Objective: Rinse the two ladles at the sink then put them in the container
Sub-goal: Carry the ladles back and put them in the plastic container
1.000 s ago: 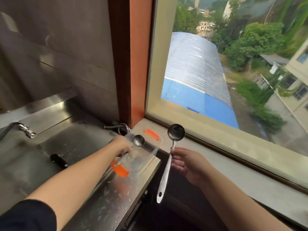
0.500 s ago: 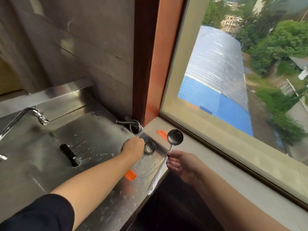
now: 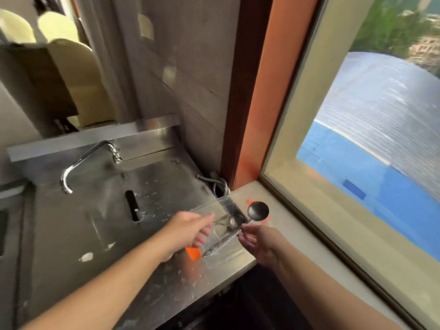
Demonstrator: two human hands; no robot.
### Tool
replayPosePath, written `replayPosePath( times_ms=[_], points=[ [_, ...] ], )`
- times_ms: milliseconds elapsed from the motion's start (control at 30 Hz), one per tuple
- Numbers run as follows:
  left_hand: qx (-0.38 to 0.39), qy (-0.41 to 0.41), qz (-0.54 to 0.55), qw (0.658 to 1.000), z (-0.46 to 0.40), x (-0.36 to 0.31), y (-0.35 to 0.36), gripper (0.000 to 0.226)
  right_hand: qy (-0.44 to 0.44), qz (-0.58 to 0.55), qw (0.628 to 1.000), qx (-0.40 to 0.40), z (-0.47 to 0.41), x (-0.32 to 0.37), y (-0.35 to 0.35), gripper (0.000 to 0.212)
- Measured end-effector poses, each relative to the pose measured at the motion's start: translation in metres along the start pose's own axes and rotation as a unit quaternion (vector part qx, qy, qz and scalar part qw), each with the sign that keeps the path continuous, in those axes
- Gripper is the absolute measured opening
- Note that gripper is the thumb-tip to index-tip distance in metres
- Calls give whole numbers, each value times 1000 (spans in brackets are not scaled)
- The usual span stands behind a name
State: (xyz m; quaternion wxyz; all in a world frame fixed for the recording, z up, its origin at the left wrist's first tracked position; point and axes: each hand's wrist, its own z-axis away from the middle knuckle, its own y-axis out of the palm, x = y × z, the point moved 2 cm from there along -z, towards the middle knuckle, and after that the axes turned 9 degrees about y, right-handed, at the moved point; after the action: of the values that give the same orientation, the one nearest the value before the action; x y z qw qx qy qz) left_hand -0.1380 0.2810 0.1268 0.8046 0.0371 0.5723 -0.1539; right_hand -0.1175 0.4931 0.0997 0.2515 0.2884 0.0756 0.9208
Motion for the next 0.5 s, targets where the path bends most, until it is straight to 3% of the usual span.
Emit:
replayPosePath(
  times_ms=[167,267,400,433,467,500],
  points=[
    [132,-67,61,987,50,6,-5,46,-2,-7,1000,16,-10,2,10,15],
    [104,-53,85,990,55,14,-6,23,-12,20,1000,14,-15,0,15,12],
    [68,-59,130,987,54,24,-4,23,-61,136,989,-22,-18,-3,17,10],
    [61,-62,136,987,54,25,-4,23,-91,202,974,-48,-18,-2,16,13],
    [54,-64,134,987,54,26,-4,23,-149,333,926,-100,-19,0,15,21],
    [50,-66,128,988,53,28,-4,24,-215,491,828,-162,-21,1,15,33]
  ],
)
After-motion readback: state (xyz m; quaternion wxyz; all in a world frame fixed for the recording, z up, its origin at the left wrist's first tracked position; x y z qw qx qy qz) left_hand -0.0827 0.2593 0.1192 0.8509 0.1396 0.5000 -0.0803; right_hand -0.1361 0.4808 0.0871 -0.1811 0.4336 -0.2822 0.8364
